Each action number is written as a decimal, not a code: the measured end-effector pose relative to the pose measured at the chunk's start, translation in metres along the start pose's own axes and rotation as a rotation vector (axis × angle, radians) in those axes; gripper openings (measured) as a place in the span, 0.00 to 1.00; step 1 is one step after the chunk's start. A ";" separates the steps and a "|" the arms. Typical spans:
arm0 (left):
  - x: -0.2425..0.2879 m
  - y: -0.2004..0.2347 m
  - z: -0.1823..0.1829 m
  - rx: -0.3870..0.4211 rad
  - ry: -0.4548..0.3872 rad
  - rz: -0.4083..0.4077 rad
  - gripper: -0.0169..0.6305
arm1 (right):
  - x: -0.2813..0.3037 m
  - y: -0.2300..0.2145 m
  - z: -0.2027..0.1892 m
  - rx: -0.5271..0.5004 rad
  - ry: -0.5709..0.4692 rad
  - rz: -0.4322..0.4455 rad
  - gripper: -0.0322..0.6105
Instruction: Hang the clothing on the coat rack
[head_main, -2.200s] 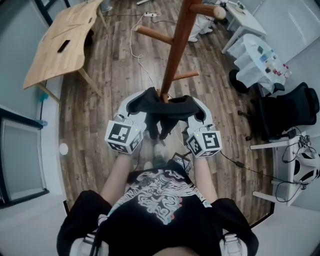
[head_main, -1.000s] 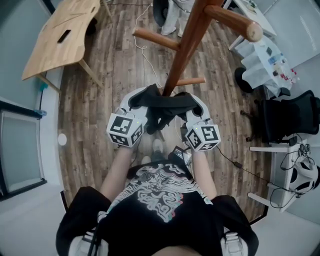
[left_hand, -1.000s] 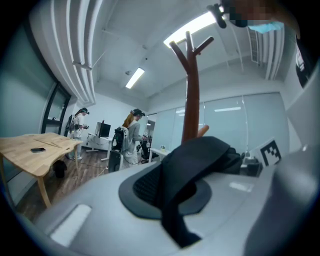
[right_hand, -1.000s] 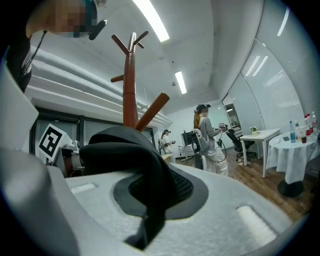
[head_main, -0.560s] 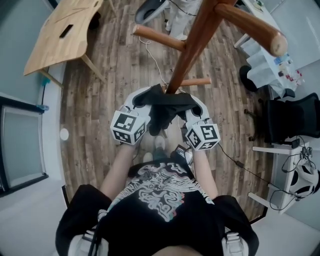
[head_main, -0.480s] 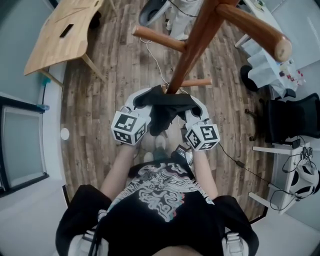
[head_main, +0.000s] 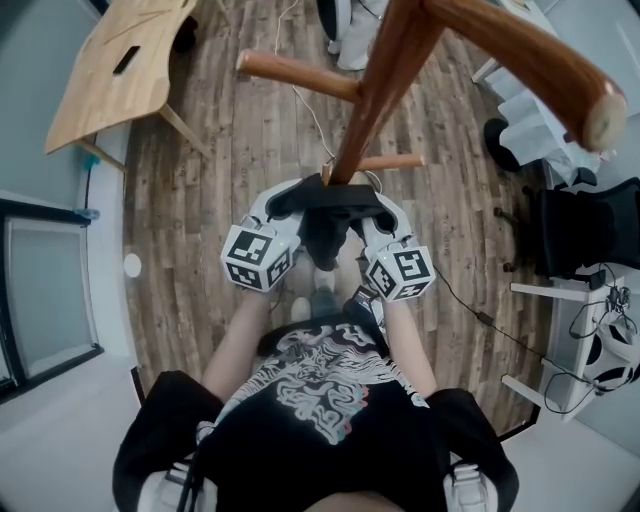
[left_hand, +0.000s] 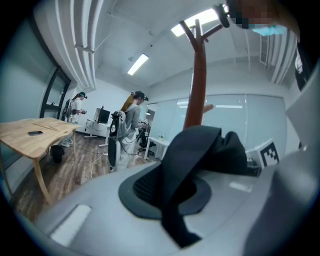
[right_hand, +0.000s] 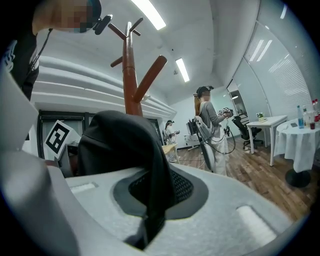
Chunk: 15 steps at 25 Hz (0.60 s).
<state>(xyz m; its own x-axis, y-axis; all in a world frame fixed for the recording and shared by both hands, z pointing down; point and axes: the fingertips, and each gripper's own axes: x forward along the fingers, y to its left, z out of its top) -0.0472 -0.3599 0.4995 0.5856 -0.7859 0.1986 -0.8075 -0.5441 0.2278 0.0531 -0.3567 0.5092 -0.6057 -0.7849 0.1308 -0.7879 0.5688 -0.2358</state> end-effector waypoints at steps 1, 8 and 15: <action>0.001 0.000 -0.003 -0.006 0.005 0.000 0.03 | 0.001 0.001 -0.002 0.003 0.005 0.002 0.08; 0.003 -0.011 -0.021 -0.022 0.039 -0.020 0.03 | -0.003 0.006 -0.012 -0.009 0.014 0.016 0.08; 0.005 -0.014 -0.029 -0.024 0.046 -0.016 0.03 | -0.009 0.008 -0.019 -0.015 0.032 0.020 0.08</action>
<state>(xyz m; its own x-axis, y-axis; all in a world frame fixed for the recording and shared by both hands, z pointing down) -0.0313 -0.3478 0.5248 0.6016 -0.7626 0.2378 -0.7963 -0.5488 0.2544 0.0504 -0.3408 0.5243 -0.6243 -0.7652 0.1573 -0.7772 0.5880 -0.2241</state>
